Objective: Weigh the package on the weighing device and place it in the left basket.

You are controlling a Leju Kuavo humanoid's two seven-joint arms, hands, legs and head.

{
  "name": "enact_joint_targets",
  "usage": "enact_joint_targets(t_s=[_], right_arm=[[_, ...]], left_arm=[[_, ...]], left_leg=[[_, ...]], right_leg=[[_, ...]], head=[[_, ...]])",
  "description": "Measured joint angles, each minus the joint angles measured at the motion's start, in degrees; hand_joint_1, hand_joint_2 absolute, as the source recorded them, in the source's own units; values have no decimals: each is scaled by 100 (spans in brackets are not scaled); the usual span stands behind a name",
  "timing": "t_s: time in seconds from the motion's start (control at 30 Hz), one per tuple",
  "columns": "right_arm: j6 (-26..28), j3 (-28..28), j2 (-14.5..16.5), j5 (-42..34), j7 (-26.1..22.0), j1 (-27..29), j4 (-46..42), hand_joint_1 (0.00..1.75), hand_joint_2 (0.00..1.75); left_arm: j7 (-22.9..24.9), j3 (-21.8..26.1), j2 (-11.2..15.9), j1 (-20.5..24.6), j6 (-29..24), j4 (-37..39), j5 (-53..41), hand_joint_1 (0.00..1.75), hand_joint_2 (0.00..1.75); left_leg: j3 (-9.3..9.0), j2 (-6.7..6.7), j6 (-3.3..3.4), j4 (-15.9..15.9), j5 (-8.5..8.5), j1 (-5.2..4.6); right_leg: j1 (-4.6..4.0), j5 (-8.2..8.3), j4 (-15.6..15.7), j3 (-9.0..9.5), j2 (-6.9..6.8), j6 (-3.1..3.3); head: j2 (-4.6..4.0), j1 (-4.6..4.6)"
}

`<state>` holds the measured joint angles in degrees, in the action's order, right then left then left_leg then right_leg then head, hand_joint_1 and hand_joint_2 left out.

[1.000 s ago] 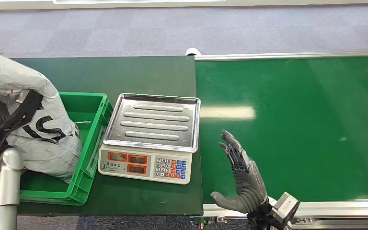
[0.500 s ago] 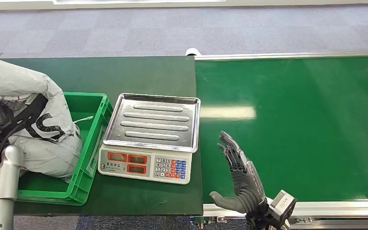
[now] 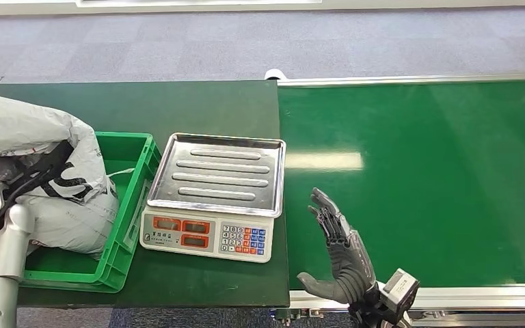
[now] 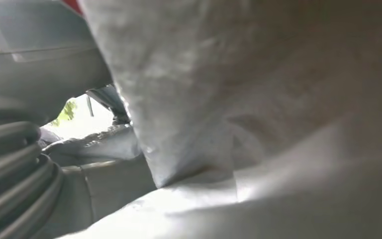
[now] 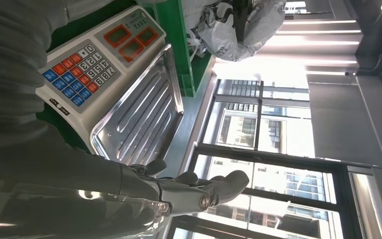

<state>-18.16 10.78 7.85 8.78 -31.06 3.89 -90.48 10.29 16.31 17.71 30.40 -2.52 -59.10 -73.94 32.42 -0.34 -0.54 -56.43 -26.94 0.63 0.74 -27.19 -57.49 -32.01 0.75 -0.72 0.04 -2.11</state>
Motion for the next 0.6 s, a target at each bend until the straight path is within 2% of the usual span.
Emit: enact_joint_targets(t_s=[0.1,0.27,0.6], right_arm=[[7,-47,0,-34,15,13,1,0,175],[10,-111,0,-105,23,57,-12,0,175],[30,-185,0,-185,19,78,-9,0,175]], left_arm=[[-486,63,-56,-36,-381,-40,702,0,175],[-1490,152,-251,-258,-1024,-566,2569,0,175],[-2710,249,-614,-860,-1721,-1947,4860,0,175]], left_leg=[[0,0,0,0,0,0],[4,2,0,0,0,-1],[12,2,-2,0,-2,1]], right_leg=[[0,0,0,0,-1,0],[1,0,0,-2,0,-1],[-1,-1,1,-13,1,0]], head=[[0,-1],[0,2],[0,0]])
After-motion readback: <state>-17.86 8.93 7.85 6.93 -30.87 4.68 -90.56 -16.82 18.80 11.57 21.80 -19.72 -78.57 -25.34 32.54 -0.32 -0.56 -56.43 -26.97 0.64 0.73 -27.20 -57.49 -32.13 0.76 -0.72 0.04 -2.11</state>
